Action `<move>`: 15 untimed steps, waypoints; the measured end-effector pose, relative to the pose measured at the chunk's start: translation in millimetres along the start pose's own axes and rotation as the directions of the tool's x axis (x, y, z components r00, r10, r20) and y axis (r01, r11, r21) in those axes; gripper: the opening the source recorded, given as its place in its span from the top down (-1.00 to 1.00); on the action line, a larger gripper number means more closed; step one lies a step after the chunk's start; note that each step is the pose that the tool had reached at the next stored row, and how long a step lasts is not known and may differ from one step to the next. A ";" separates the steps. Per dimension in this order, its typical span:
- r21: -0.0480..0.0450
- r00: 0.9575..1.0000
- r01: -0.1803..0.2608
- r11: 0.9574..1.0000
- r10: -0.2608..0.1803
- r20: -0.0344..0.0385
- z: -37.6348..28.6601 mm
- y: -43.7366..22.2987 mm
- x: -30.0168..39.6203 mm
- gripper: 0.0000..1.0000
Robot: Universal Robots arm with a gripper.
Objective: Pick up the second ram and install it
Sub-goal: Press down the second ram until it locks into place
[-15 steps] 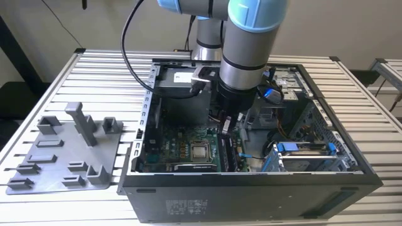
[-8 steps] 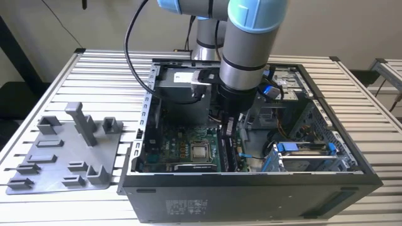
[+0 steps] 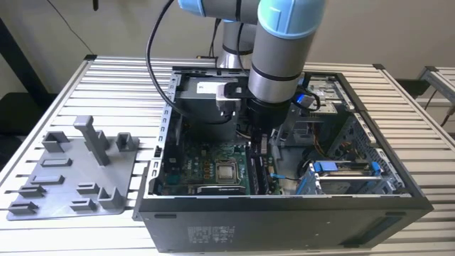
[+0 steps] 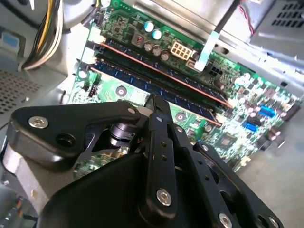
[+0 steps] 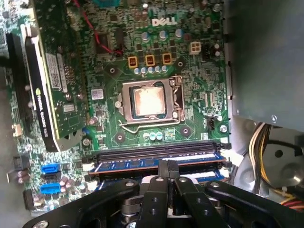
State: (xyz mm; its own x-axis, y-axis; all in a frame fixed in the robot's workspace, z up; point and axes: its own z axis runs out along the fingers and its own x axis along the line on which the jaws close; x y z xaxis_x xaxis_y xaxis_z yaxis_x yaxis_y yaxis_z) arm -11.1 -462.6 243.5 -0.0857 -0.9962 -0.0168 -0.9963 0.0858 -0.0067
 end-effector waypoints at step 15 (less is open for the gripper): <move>-0.001 0.999 0.034 0.999 -0.034 0.006 7.2 -0.9 0.9 0.79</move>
State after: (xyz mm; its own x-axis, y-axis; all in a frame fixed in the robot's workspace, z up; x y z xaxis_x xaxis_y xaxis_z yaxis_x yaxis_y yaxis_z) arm -10.1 -463.5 236.3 -0.0521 -0.9984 -0.0229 -0.9986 0.0523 -0.0064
